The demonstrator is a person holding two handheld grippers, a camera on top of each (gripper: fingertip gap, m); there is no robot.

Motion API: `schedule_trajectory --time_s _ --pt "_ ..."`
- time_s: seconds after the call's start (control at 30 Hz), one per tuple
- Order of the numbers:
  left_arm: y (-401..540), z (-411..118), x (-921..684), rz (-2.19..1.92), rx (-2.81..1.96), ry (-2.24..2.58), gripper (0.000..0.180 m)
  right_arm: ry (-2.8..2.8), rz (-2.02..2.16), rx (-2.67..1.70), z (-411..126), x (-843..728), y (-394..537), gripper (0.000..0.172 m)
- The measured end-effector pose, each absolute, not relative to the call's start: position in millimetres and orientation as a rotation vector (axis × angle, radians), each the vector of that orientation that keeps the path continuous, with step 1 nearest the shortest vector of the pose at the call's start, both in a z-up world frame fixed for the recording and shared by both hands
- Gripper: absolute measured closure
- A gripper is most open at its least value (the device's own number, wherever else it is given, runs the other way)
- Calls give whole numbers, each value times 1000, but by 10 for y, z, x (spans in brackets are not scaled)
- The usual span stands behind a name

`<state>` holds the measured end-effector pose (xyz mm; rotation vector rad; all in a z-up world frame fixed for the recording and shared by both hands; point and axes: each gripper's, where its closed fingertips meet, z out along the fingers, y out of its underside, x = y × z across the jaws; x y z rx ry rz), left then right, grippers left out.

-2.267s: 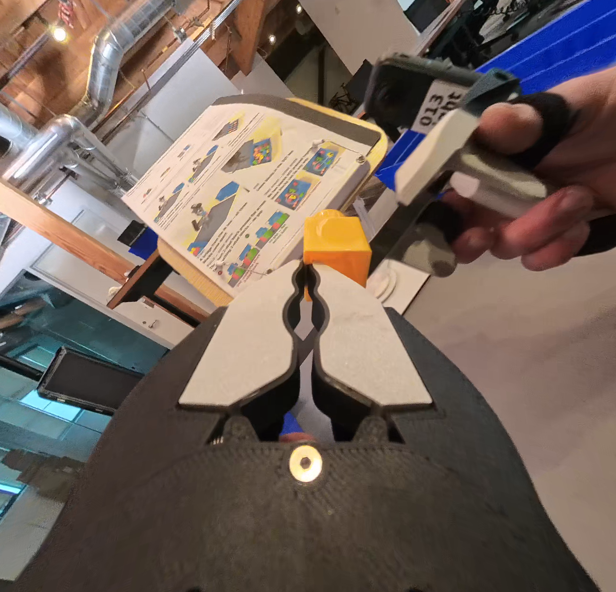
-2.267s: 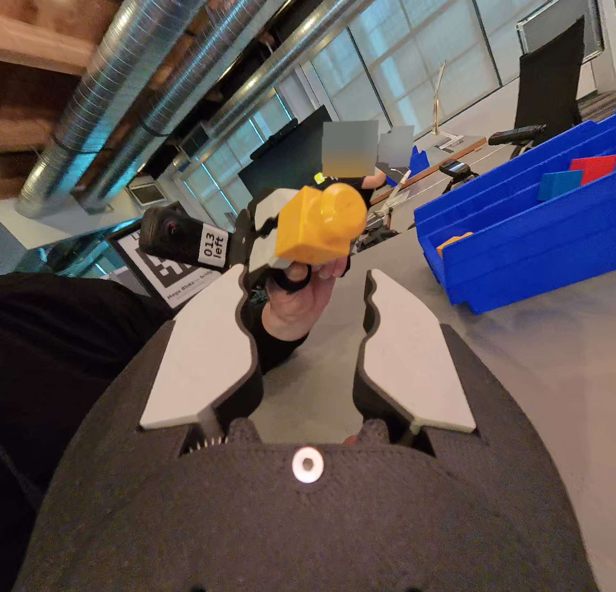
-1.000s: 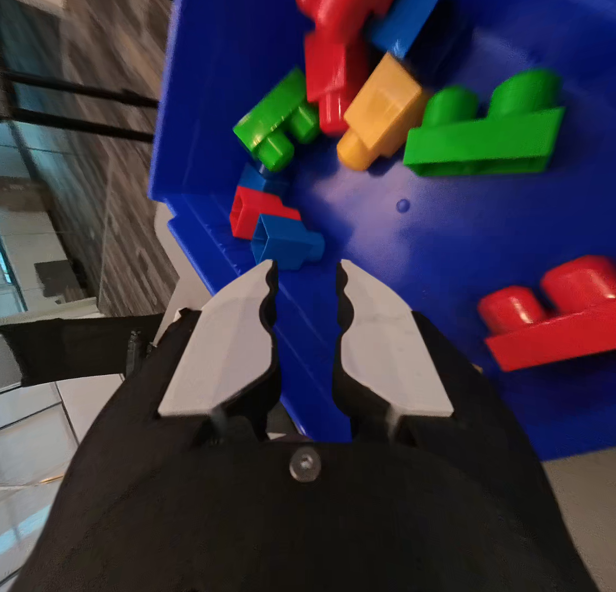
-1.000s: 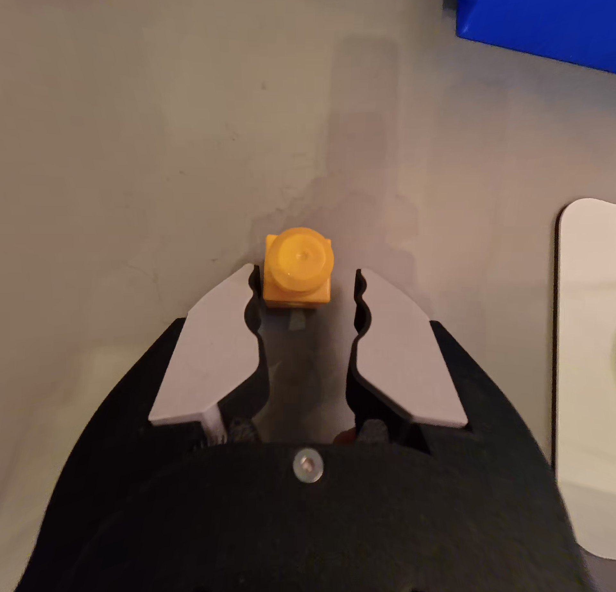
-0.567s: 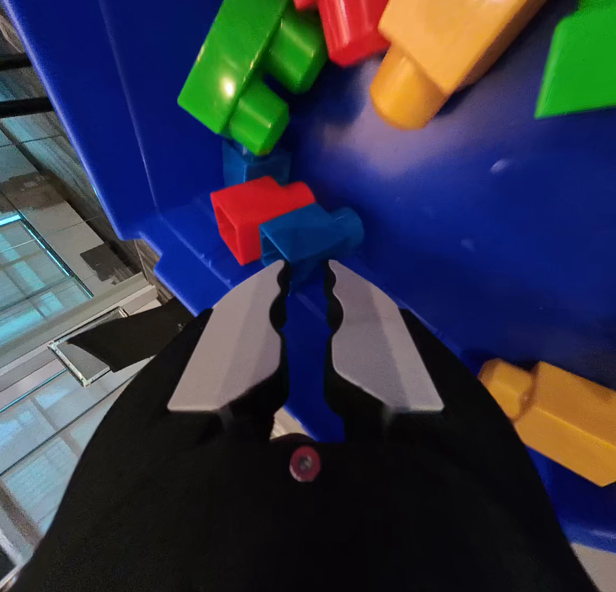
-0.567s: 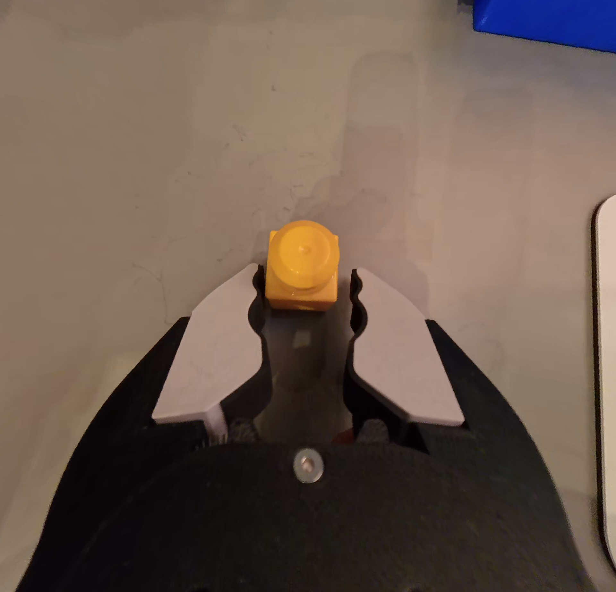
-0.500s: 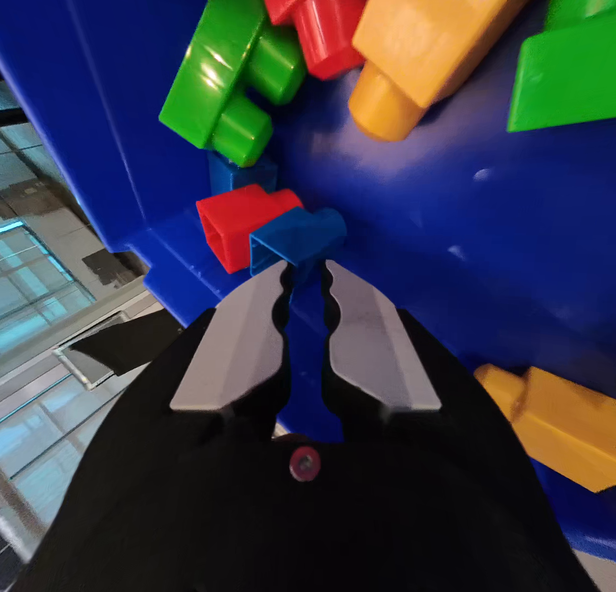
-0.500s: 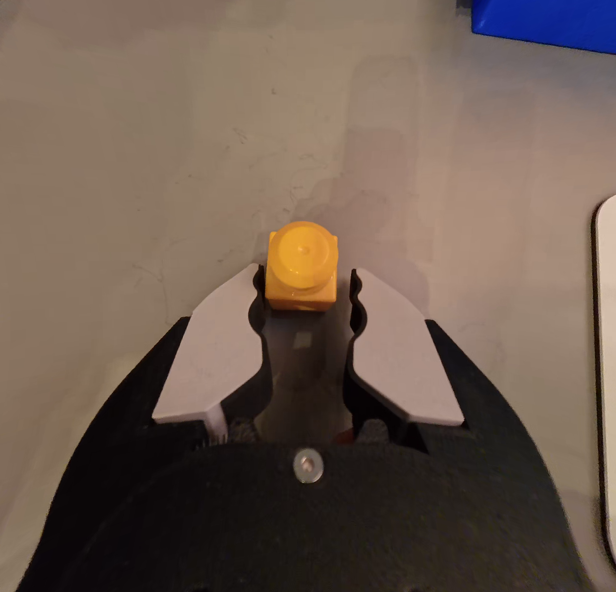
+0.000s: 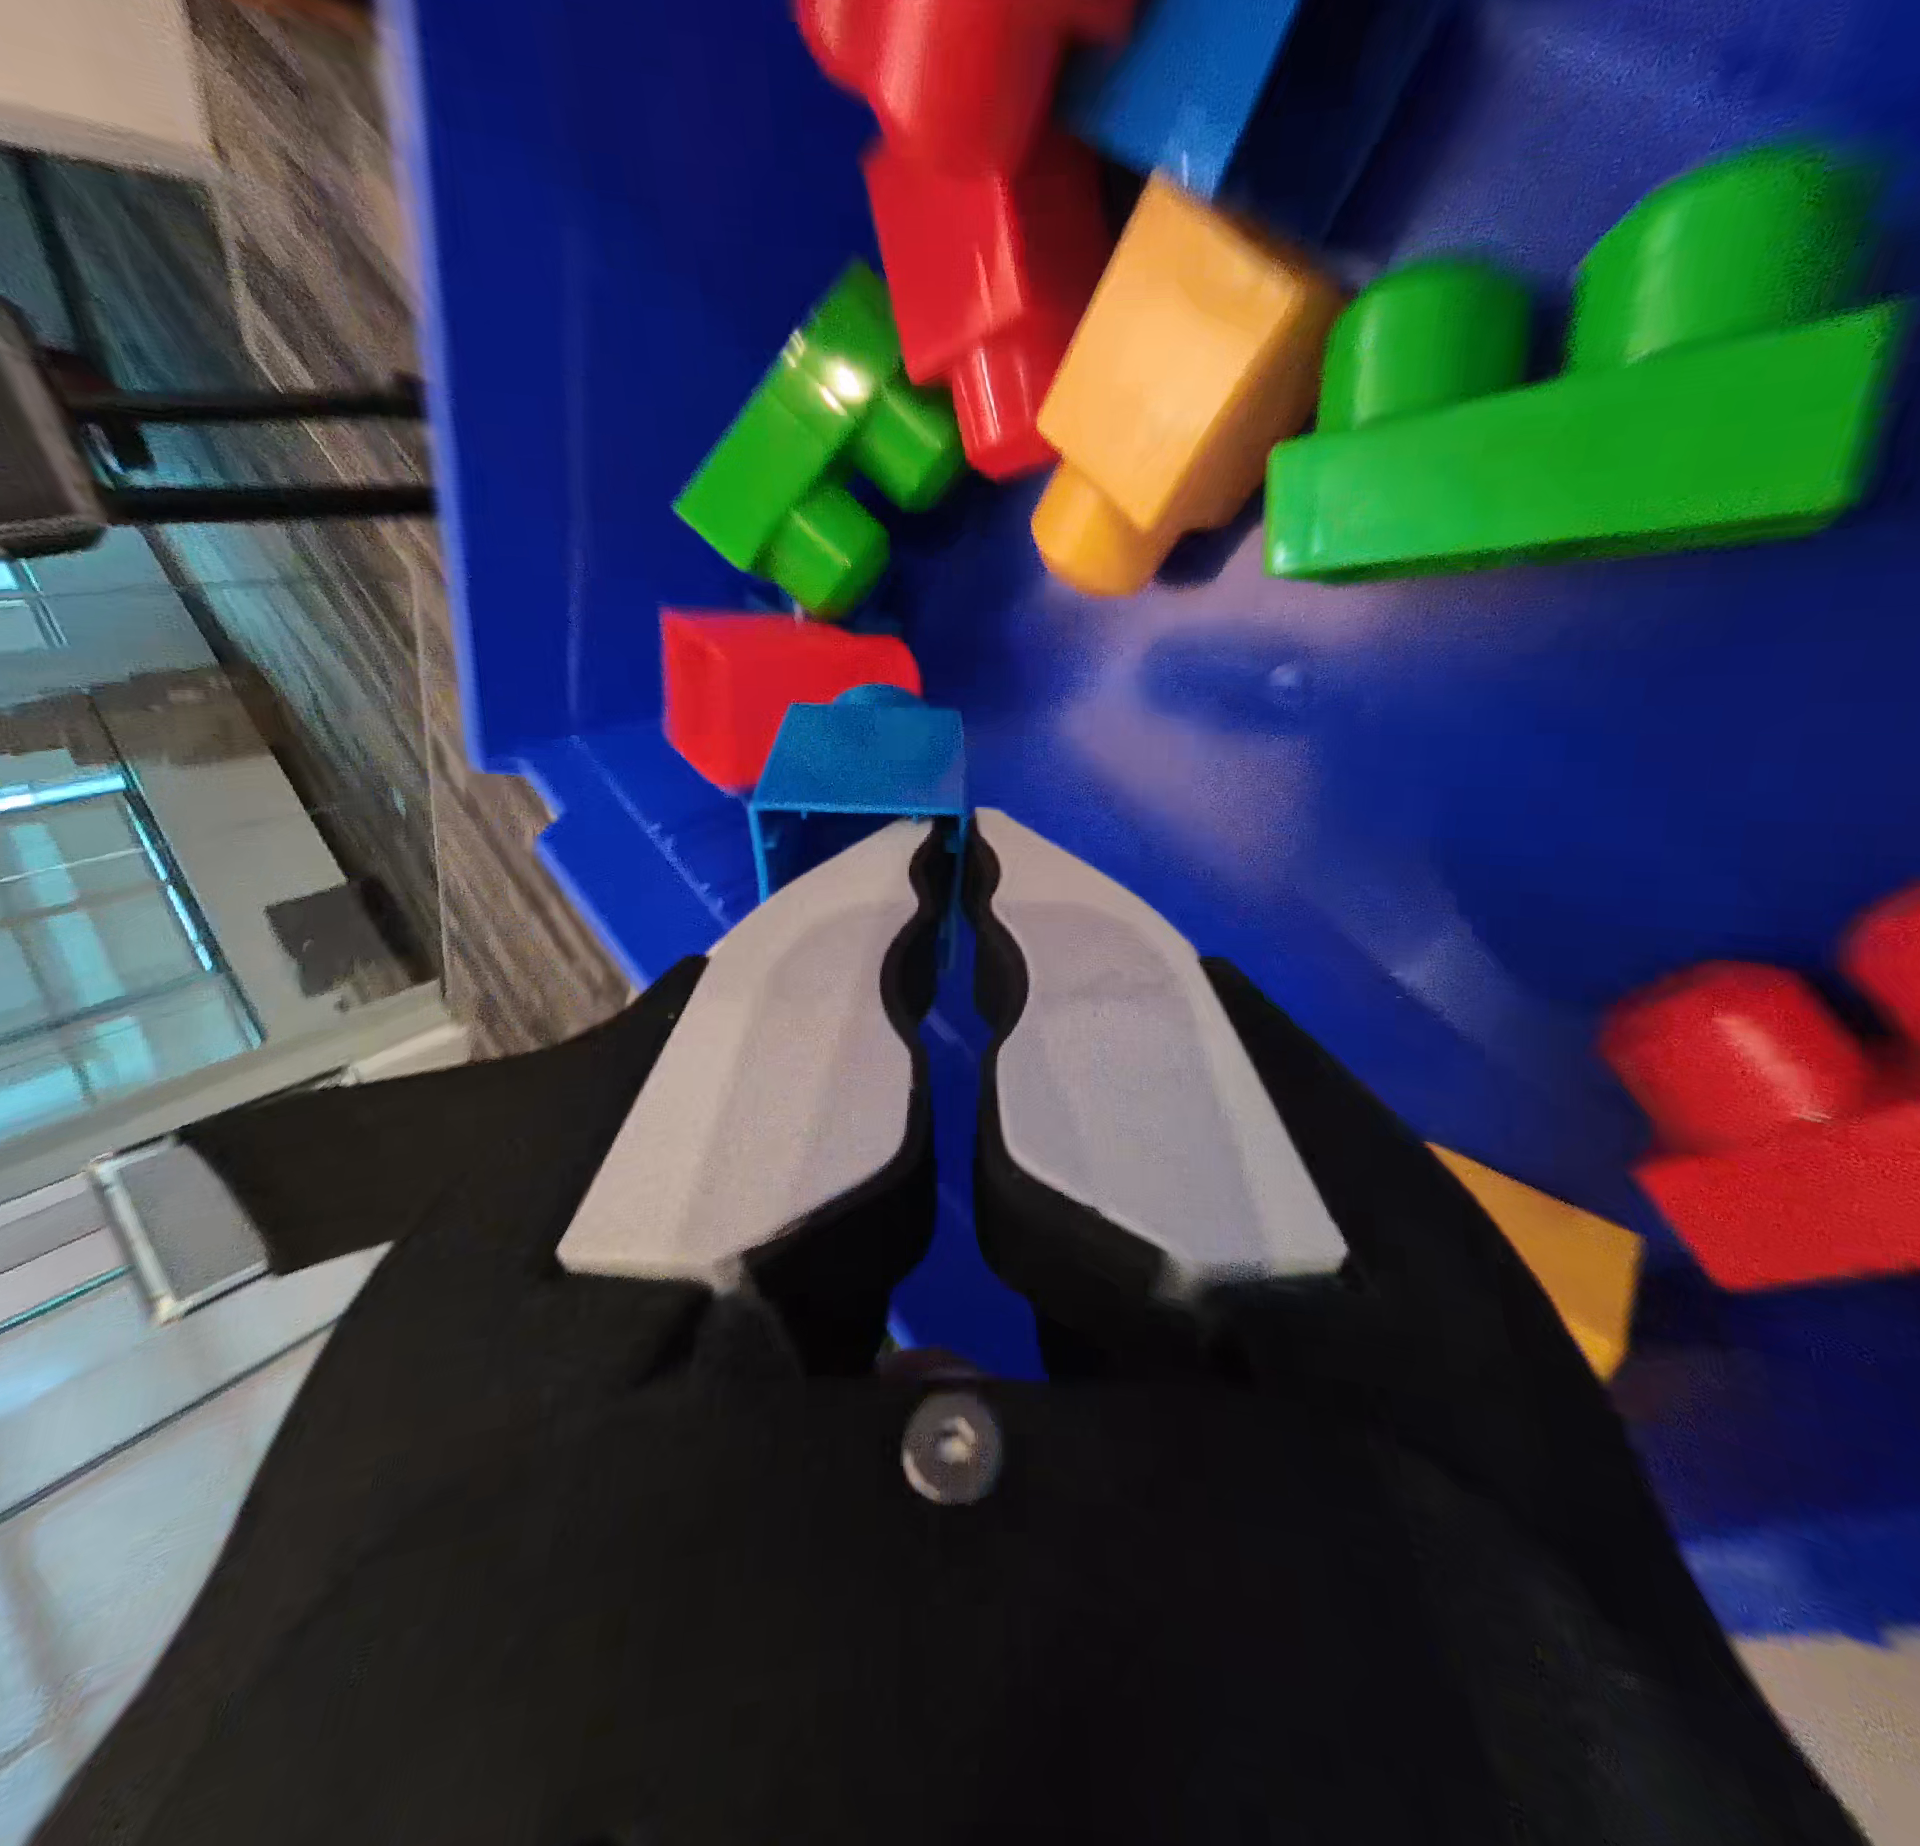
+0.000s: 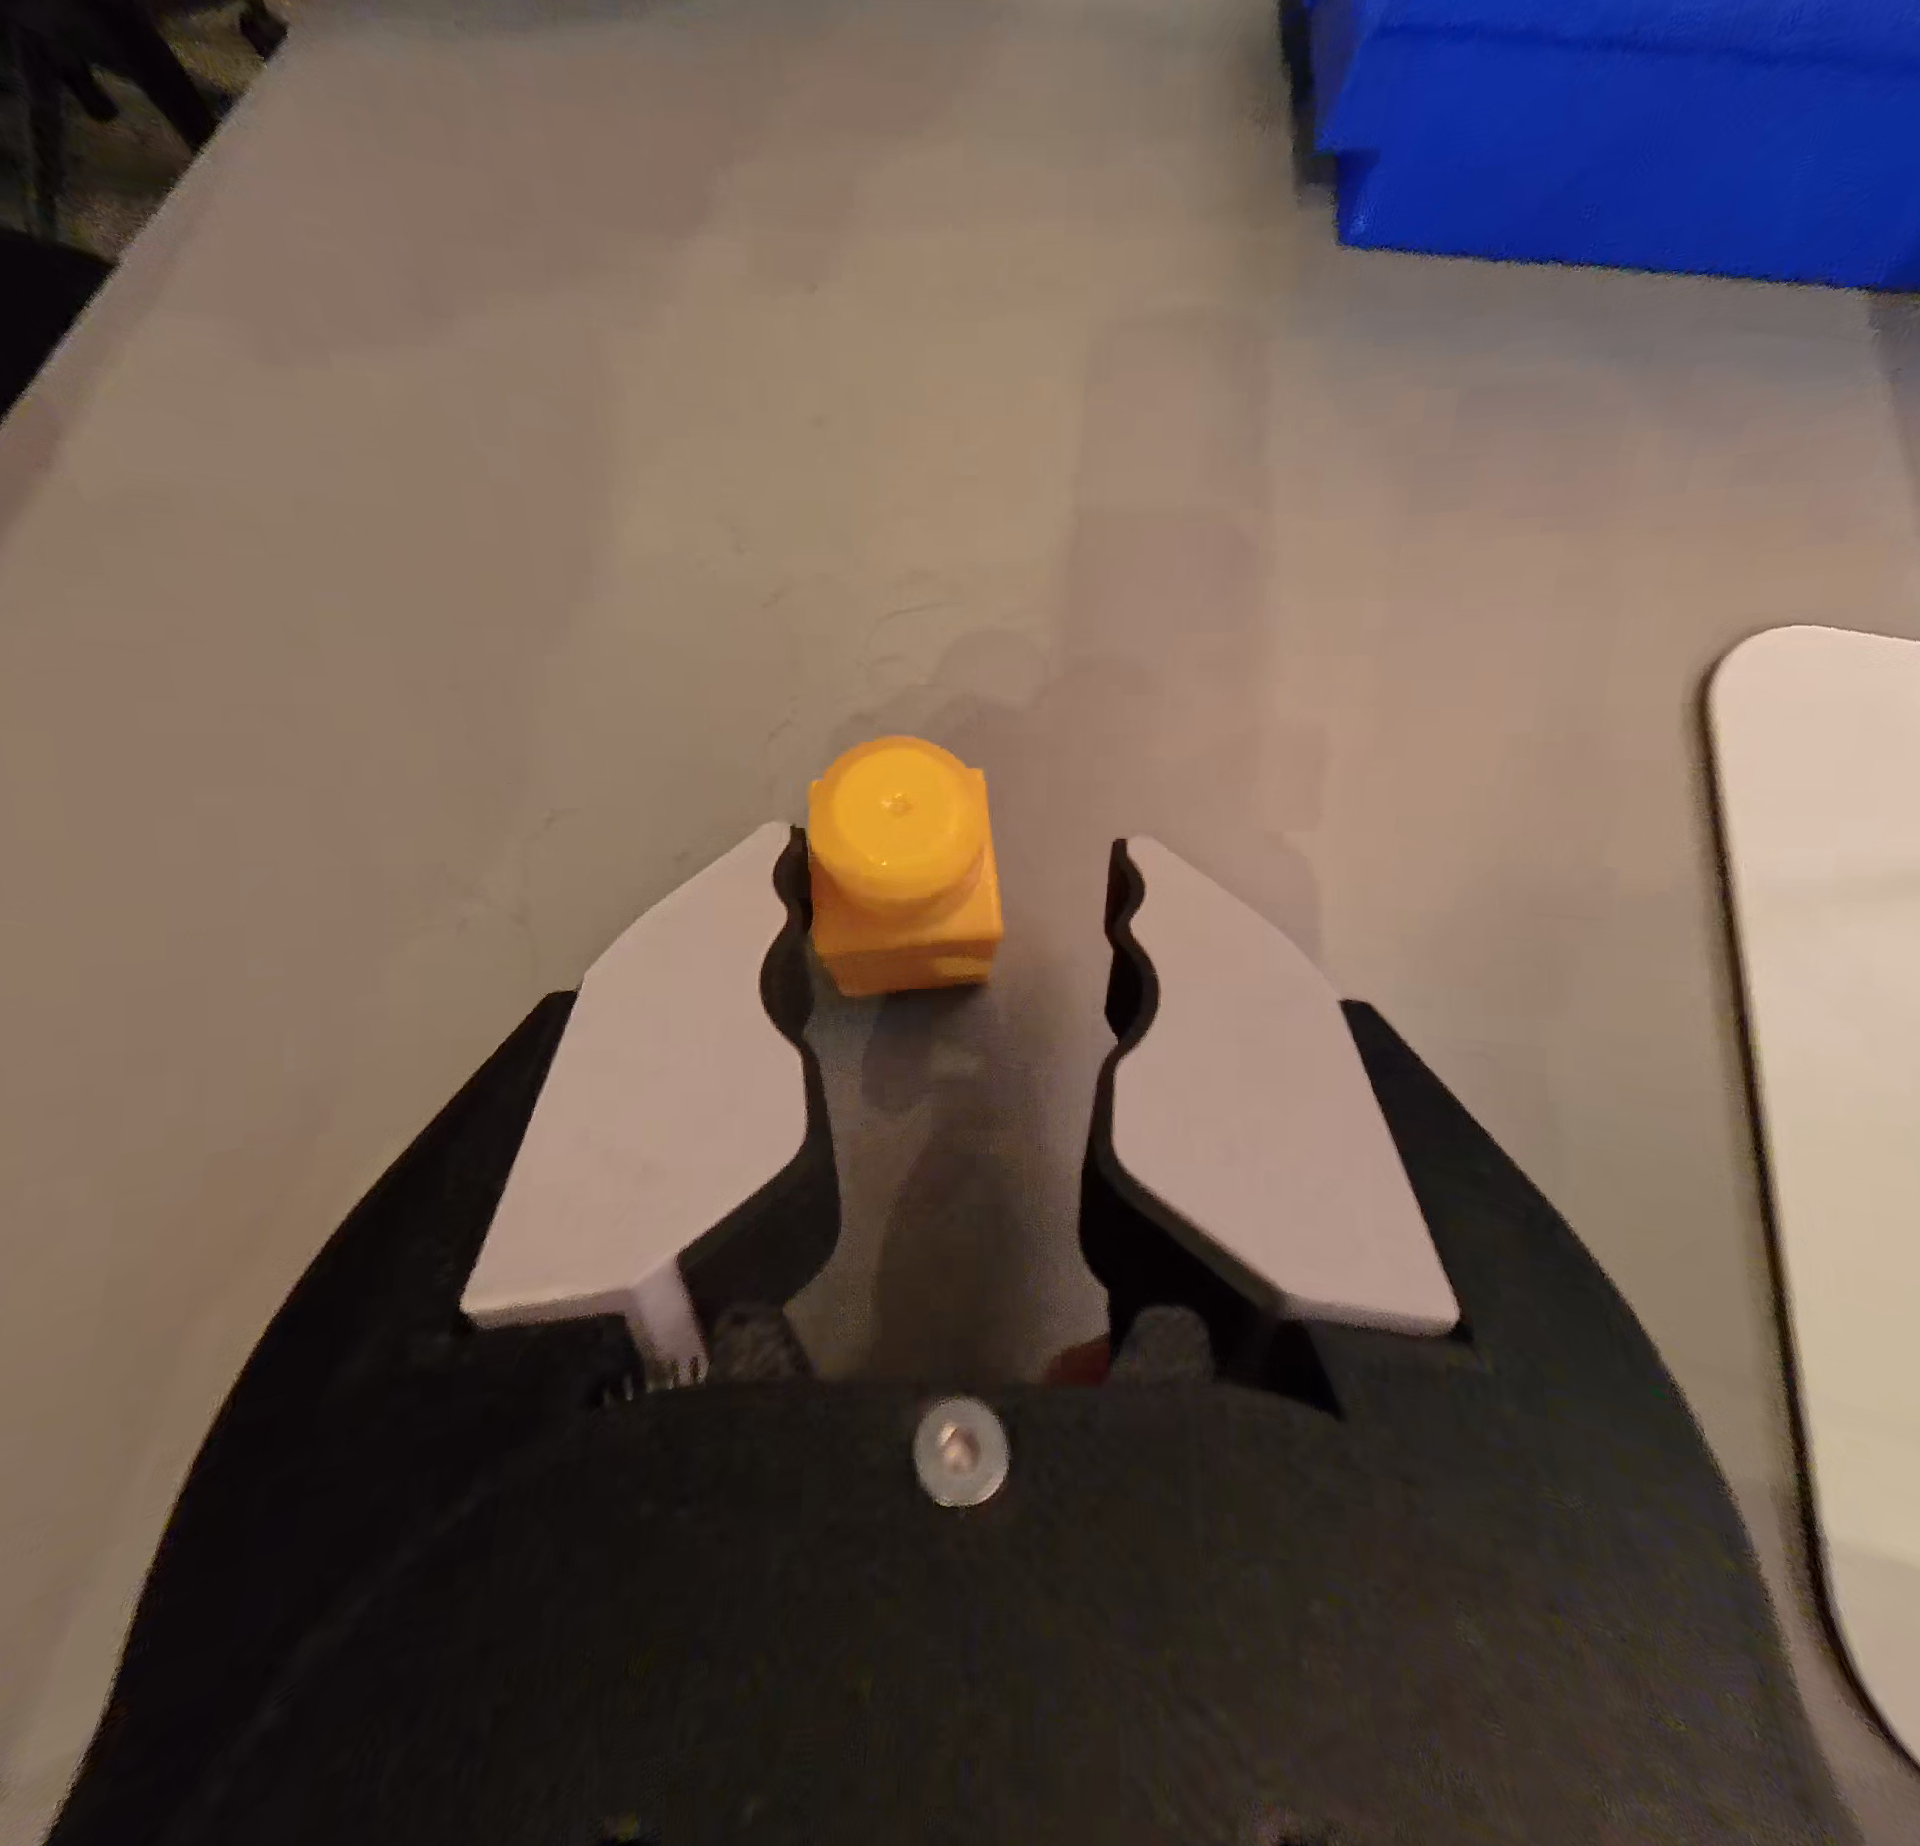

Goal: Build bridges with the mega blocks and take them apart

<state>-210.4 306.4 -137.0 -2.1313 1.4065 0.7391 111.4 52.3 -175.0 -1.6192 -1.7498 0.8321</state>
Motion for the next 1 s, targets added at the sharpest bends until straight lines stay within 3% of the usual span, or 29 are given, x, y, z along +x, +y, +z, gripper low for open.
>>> schedule_trajectory --time_s 0.33,0.63,1.0 --pt "1999 -510 -830 316 -1631 1206 179 -1429 1133 -1545 -1033 1109 605 115" --pt "1397 -244 -316 166 -1449 1158 180 -1337 1246 -1511 -871 1057 550 115" --pt "486 -344 1056 153 -1020 1336 180 -988 1826 -1357 -316 1066 420 109"
